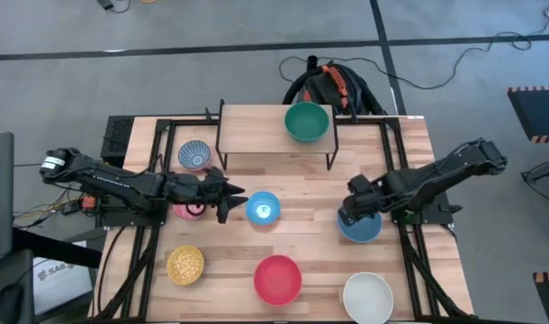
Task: Place and stack bowls onto a shelf
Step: Stack the blue bowl on top of the green bowl on the shelf
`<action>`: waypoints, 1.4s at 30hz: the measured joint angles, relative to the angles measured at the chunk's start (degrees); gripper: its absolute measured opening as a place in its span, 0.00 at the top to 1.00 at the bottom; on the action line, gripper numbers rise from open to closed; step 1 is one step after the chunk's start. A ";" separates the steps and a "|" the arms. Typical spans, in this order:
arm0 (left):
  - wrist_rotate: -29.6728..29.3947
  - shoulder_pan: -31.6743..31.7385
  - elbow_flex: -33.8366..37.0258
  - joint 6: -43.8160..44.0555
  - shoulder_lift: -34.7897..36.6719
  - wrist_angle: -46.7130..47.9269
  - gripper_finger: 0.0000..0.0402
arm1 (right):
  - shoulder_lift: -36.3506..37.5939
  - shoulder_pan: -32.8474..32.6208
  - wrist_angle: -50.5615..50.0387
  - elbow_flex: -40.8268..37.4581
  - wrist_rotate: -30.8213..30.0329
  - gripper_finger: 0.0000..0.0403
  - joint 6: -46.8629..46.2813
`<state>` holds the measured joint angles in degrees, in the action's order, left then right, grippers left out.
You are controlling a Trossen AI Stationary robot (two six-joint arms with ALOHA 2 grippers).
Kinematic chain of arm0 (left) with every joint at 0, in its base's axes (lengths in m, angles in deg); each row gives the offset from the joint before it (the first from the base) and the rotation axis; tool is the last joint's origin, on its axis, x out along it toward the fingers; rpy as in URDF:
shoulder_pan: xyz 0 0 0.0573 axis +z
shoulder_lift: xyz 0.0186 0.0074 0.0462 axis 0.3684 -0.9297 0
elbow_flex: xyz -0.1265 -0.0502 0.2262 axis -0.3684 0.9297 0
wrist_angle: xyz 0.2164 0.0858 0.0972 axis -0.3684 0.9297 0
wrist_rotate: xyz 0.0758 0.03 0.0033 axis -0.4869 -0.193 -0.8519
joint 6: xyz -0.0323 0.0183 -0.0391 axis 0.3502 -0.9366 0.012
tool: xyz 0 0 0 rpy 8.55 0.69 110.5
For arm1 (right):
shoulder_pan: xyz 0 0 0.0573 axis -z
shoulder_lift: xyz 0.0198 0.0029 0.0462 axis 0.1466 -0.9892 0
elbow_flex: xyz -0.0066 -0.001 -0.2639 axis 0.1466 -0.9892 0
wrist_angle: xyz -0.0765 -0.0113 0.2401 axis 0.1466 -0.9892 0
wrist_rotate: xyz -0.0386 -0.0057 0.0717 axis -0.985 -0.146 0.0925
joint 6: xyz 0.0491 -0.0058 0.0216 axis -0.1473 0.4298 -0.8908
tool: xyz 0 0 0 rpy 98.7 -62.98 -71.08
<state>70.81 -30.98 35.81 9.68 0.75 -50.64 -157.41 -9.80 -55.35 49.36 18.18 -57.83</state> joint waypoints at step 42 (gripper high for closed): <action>1.50 -2.41 -34.32 6.20 -39.32 8.49 0.60 | 3.85 6.07 -5.22 -14.81 -0.78 0.71 6.13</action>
<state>72.32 -33.39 1.49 15.88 -38.57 -42.15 -153.57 -3.73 -60.56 34.55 17.41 -51.70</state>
